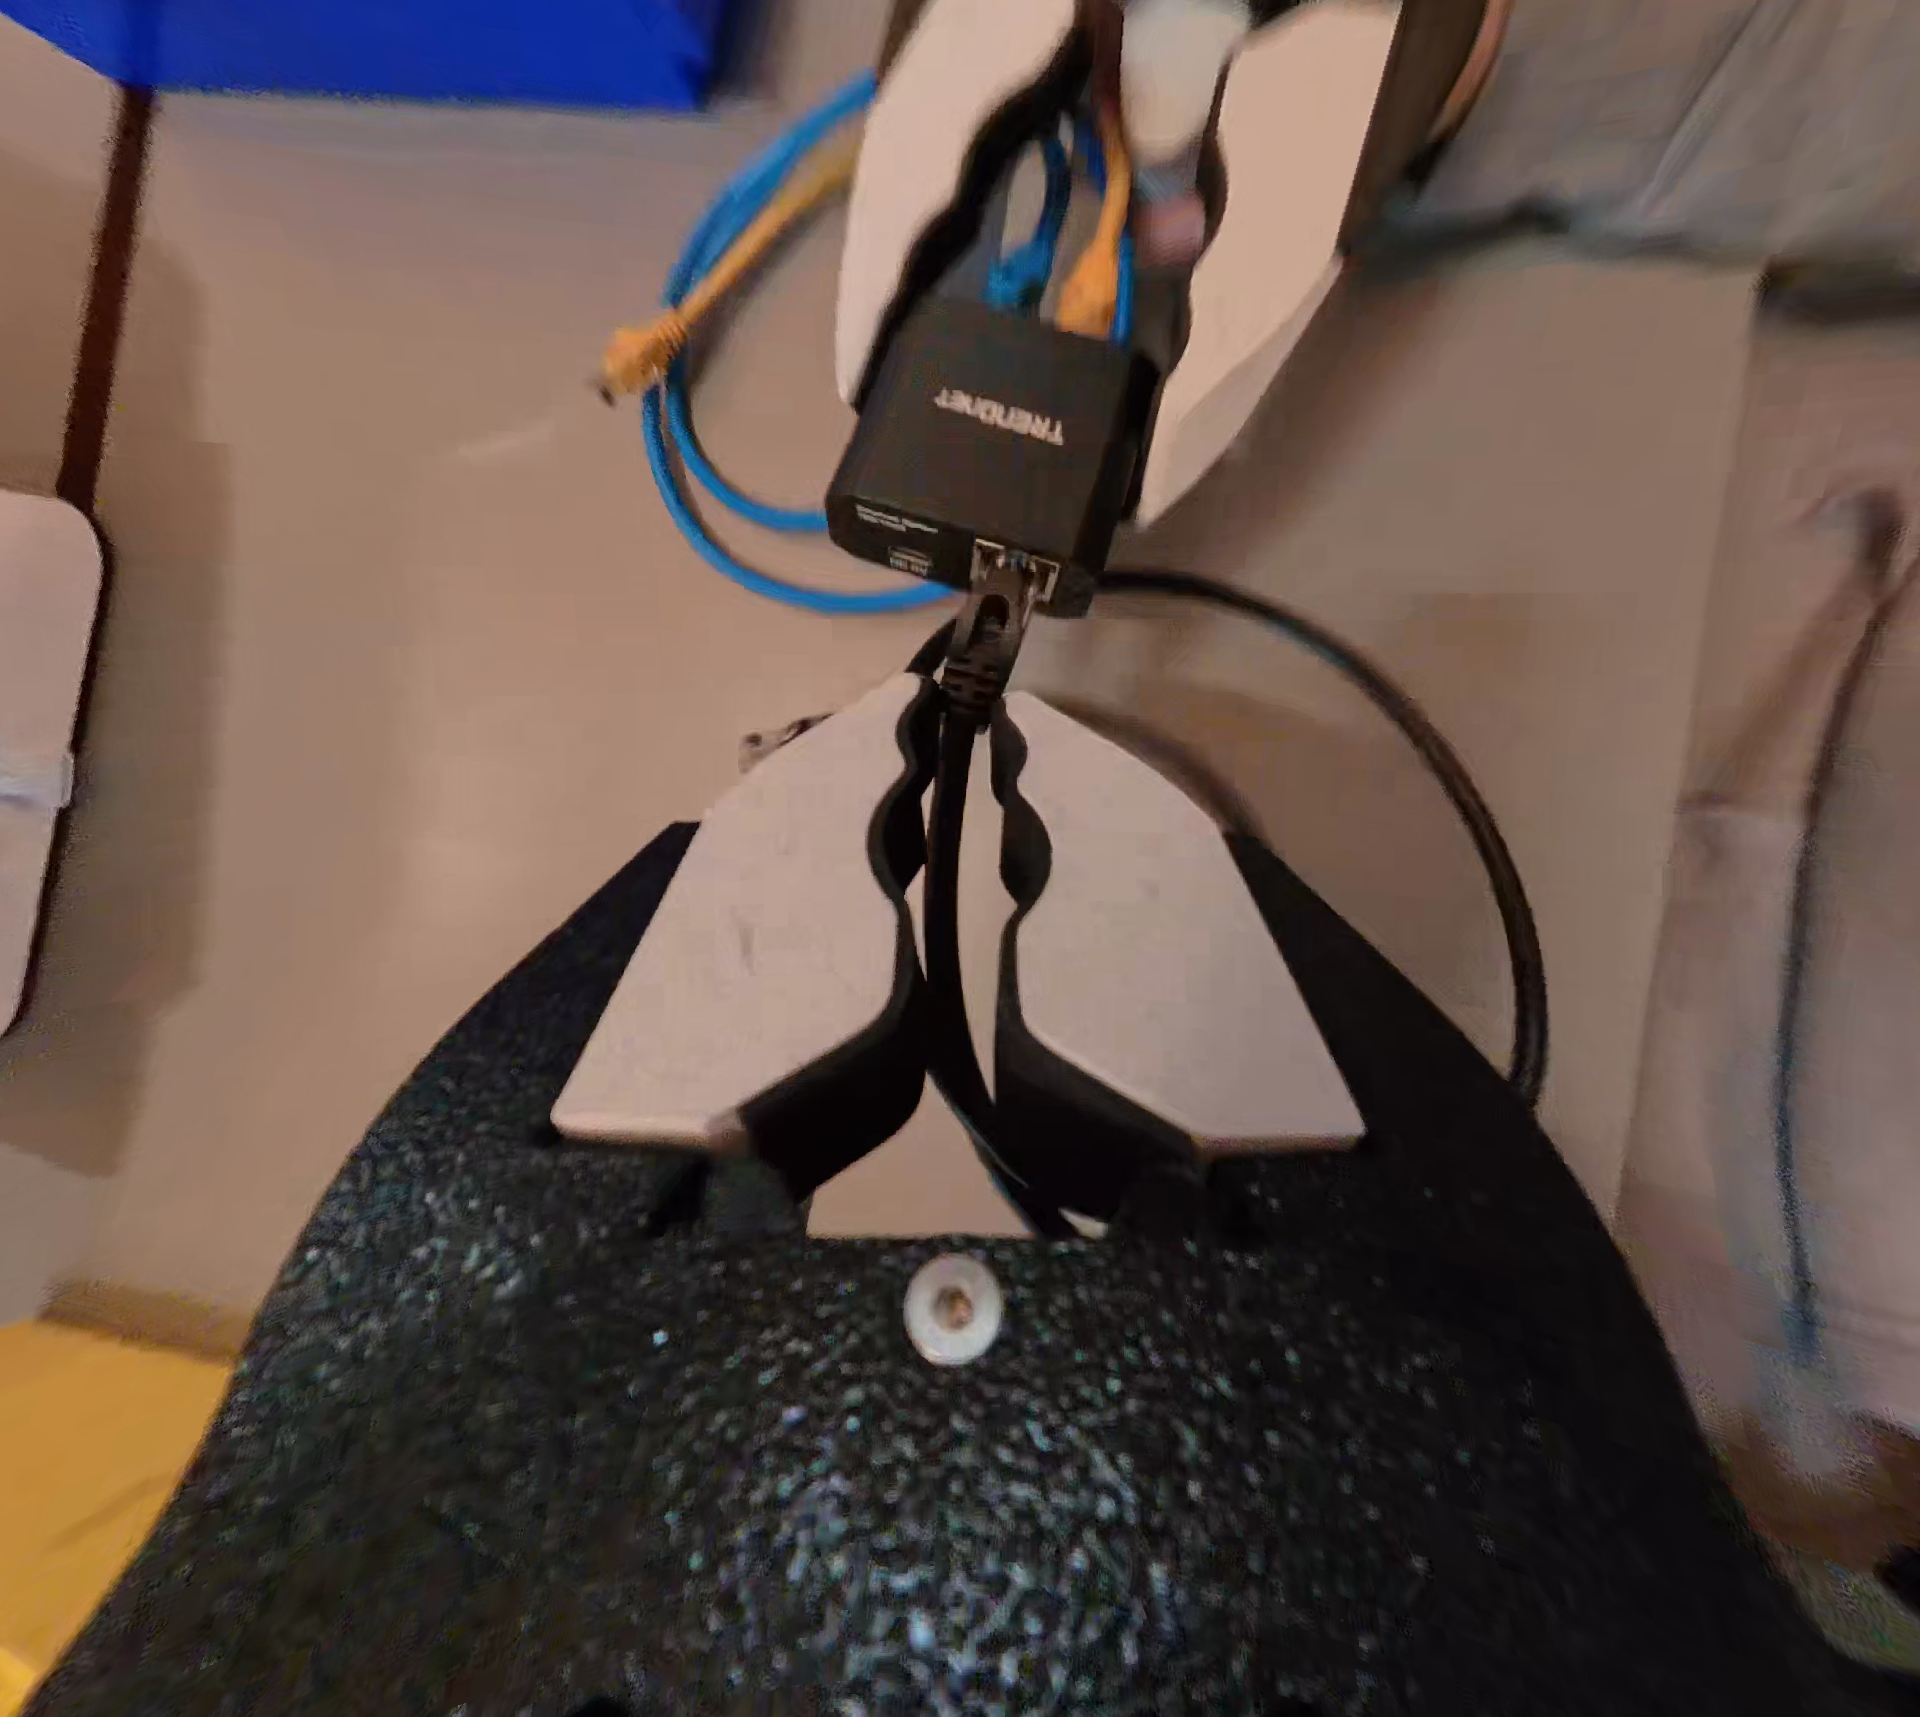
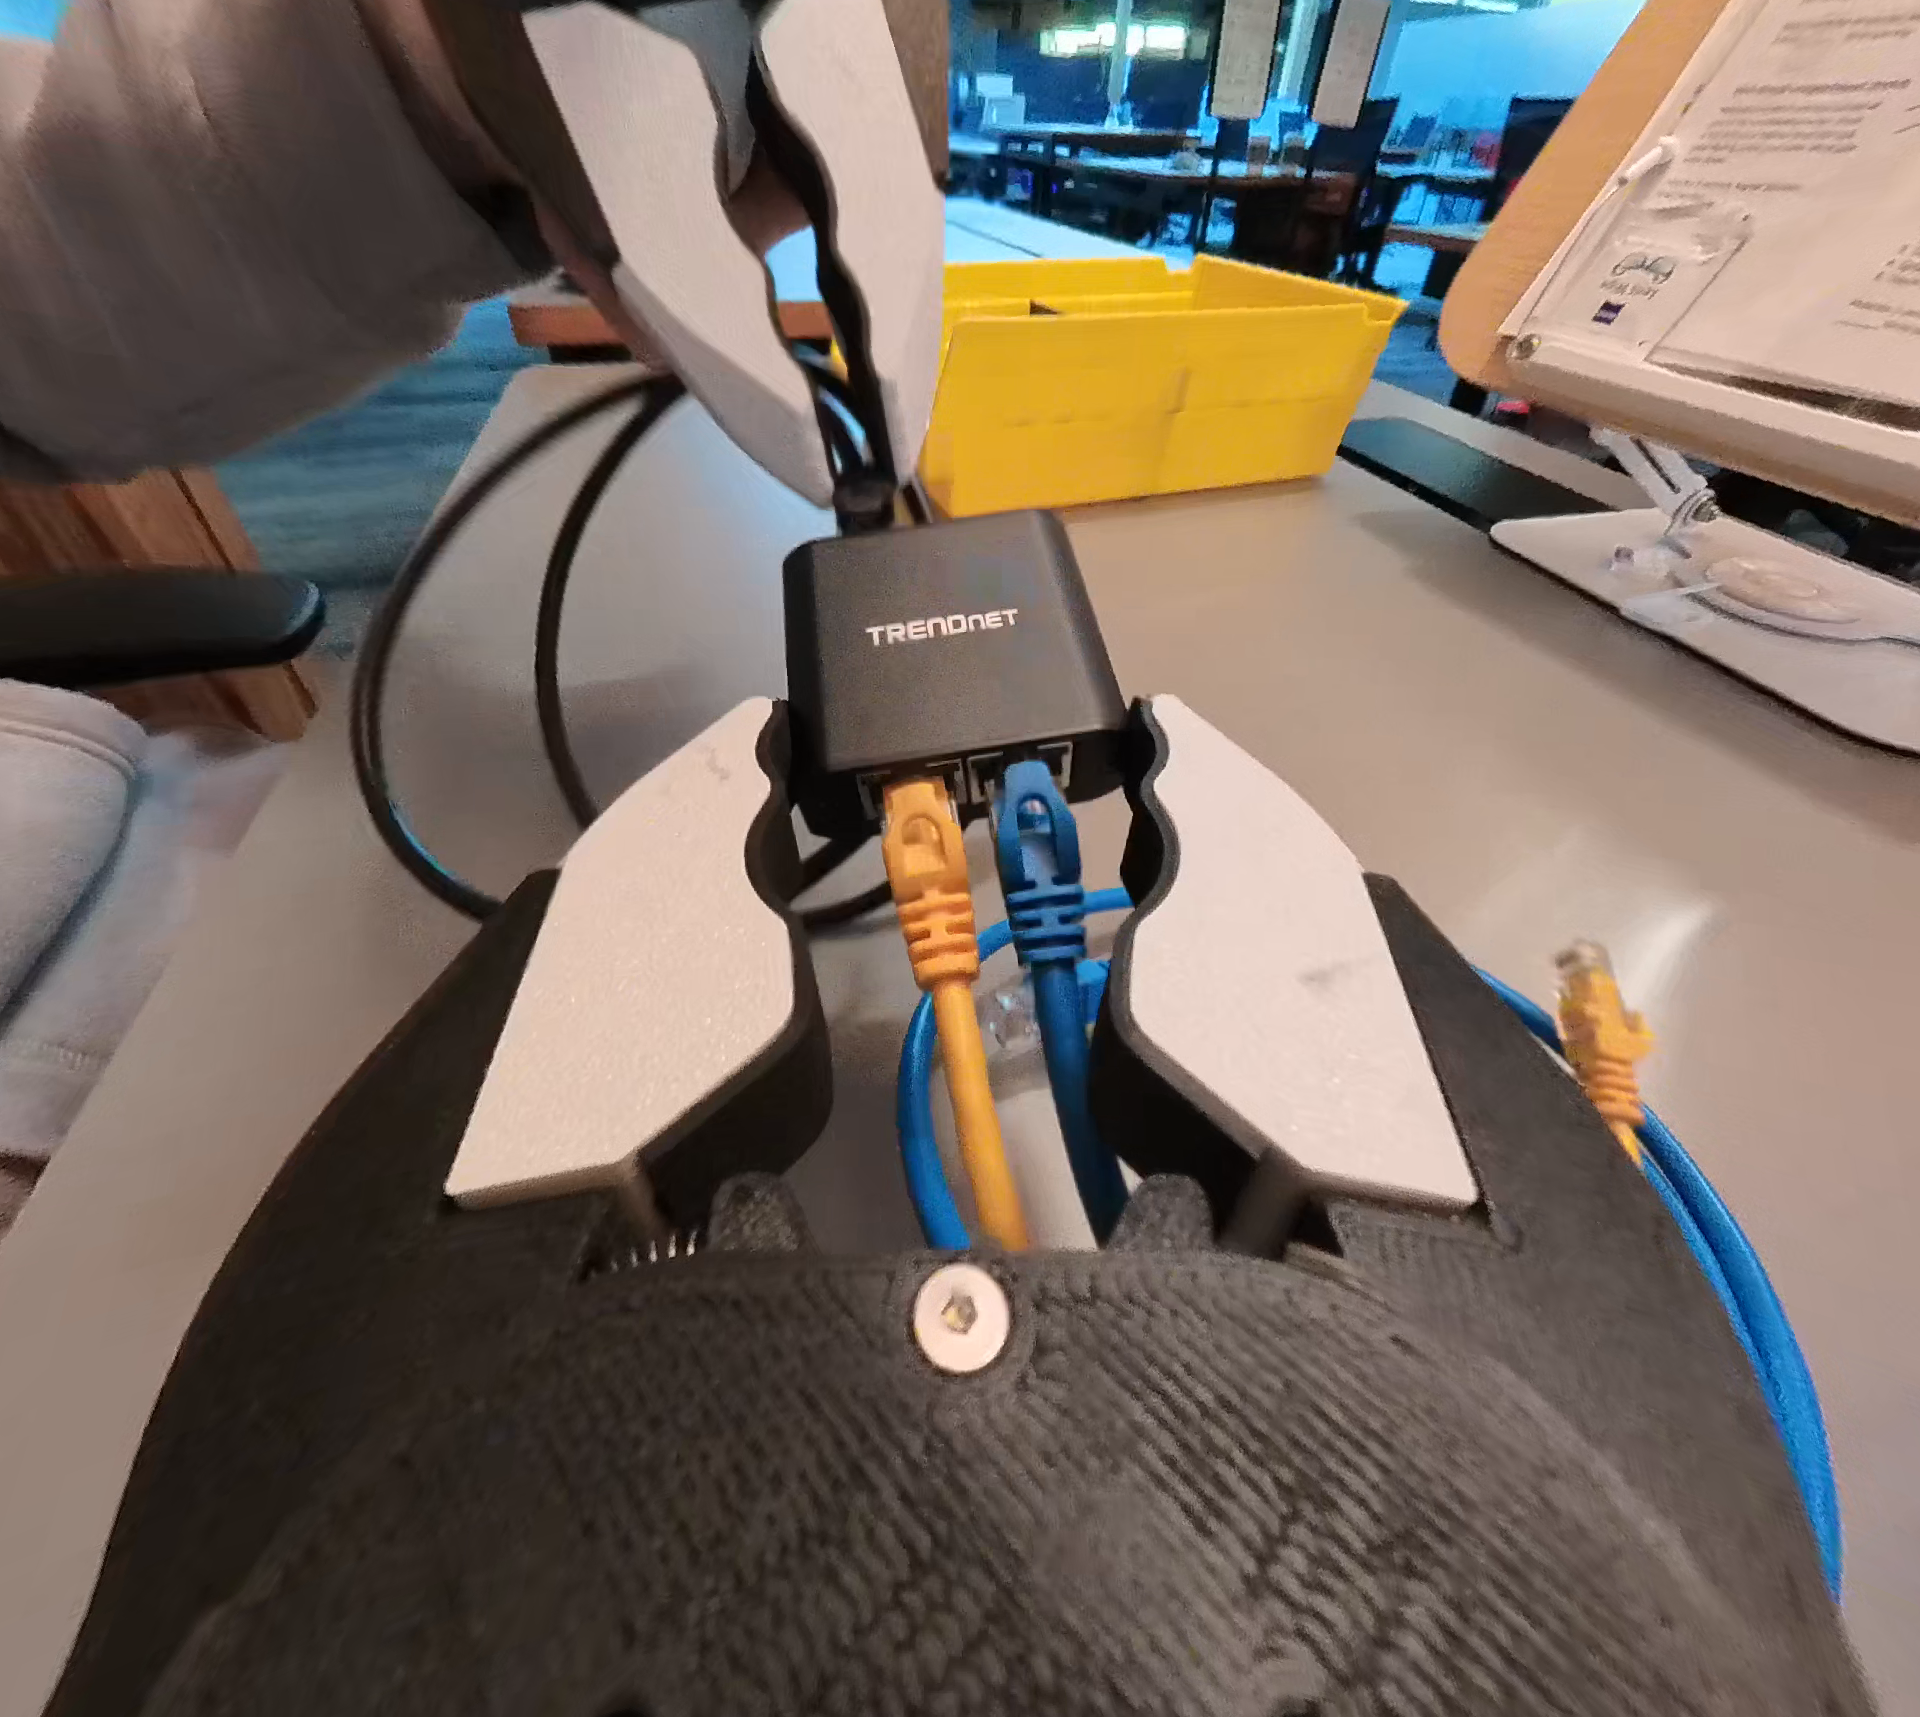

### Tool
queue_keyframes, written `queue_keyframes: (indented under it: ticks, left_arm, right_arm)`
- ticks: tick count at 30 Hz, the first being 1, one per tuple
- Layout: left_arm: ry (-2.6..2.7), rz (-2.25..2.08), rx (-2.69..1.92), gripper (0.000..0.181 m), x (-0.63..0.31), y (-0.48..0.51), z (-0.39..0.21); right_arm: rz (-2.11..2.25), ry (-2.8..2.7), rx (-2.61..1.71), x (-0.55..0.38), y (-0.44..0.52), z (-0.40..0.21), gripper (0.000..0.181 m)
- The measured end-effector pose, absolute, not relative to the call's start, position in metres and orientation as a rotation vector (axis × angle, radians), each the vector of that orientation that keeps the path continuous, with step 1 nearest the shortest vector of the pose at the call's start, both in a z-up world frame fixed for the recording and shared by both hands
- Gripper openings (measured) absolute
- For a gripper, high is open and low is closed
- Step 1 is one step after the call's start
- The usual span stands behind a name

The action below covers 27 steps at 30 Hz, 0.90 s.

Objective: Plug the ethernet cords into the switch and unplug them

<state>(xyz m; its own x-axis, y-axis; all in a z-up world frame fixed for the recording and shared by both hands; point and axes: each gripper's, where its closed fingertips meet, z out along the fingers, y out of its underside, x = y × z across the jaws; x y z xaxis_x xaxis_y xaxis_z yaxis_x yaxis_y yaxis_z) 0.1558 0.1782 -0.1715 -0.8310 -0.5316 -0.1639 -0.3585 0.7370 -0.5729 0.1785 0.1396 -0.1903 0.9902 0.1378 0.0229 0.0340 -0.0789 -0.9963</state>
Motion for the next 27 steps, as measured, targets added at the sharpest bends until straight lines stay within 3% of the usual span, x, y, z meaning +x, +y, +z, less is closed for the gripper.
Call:
queue_keyframes:
  ticks: [5,12,27]
  left_arm:
    - [2.659,-0.786,-0.565,0.009,0.152,0.175,-0.165]
    - [2.580,-1.457,-0.587,0.015,0.144,0.162,-0.159]
    - [2.560,-1.344,-0.507,0.011,0.145,0.168,-0.171]
  right_arm:
    - [0.074,-0.151,-1.594,0.177,0.137,-0.184,0.061]
    - [0.093,-0.191,-1.559,0.172,0.134,-0.180,0.061]
    - [0.105,-0.202,-1.591,0.170,0.138,-0.184,0.061]
